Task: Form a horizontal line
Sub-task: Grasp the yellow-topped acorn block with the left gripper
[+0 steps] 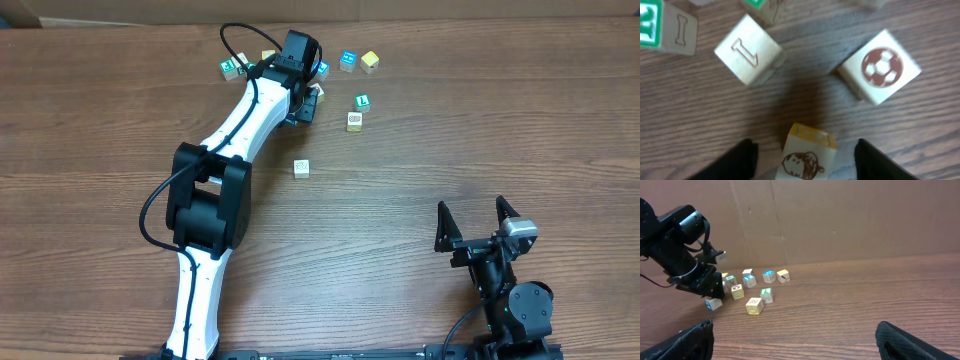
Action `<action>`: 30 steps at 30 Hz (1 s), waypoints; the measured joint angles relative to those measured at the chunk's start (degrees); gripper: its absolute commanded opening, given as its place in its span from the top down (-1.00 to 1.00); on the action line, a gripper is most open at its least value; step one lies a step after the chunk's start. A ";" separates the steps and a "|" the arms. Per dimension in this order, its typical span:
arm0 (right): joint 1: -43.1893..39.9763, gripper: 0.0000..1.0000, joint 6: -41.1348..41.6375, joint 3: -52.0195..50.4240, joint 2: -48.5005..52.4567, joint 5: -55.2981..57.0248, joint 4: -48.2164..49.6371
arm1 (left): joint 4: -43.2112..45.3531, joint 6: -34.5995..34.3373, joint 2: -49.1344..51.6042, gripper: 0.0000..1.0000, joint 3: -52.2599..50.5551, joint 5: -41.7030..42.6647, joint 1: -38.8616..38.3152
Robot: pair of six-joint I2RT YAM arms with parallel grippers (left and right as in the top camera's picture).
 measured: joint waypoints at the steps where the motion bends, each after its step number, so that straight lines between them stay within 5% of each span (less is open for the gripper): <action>1: 0.00 -1.00 -0.02 0.00 0.00 0.00 0.02 | 0.24 0.09 0.00 -0.03 0.00 0.20 0.00; 30: 0.00 -1.00 -0.02 0.00 0.00 0.02 0.02 | -1.01 -1.84 0.02 0.35 0.00 0.63 0.00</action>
